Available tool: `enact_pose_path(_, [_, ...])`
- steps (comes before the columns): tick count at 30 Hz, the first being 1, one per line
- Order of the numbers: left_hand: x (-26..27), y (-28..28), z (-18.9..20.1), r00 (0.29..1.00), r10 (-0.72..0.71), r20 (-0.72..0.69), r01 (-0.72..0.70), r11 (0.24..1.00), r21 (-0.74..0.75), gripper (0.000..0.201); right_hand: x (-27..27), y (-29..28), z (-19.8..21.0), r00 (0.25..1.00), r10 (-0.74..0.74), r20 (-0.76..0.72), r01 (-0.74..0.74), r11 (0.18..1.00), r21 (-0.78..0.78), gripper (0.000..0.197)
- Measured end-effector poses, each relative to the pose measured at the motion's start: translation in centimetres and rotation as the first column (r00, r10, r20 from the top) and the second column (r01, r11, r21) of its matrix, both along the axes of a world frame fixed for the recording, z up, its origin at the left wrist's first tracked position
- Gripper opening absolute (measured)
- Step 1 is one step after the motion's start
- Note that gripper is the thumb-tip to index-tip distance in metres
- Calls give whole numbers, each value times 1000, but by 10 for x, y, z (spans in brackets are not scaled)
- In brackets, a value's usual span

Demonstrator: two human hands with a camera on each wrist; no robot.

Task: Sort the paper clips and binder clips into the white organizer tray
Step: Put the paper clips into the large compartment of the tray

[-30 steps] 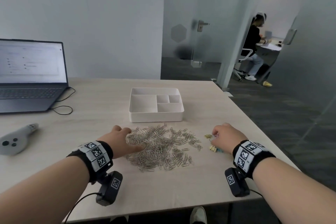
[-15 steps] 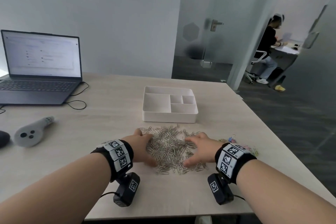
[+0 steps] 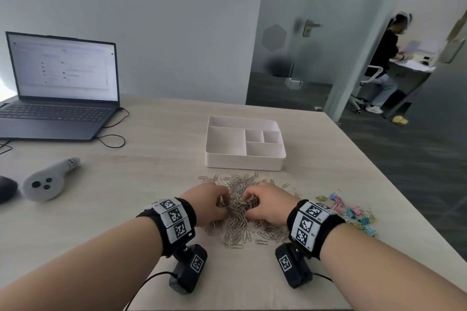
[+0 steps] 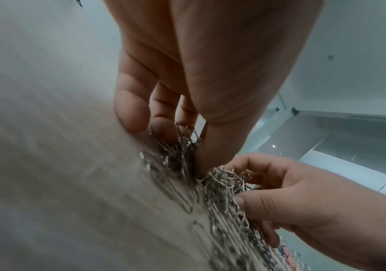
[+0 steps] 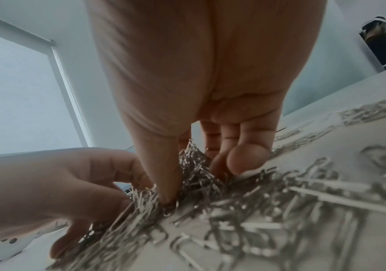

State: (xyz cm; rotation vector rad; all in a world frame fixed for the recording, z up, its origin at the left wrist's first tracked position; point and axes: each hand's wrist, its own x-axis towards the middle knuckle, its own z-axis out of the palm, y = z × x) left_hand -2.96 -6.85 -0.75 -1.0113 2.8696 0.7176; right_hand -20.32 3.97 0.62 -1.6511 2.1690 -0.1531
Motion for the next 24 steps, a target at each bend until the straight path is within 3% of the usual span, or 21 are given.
enact_pose_path(7, [-2,-11,1,988,74,-134,-35,961,274,10,-10,-5,0,966,-76,248,82,996,-17,21])
enact_pose_path(10, [-2,-17,2,977,121,-175,-56,939,339,10,-17,-8,-5,904,-128,407,148,989,-17,20])
enact_pose_path(15, [-5,-31,6,939,227,-259,-49,832,553,11,-28,-16,-6,807,-168,566,222,975,-27,20])
enact_pose_path(18, [-8,-47,15,898,292,-329,-28,784,621,9,-32,-25,2,724,-166,669,260,965,-42,20])
enact_pose_path(24, [-24,-81,40,764,463,-450,-83,762,642,7,-43,-61,27,590,-128,797,321,943,-86,19])
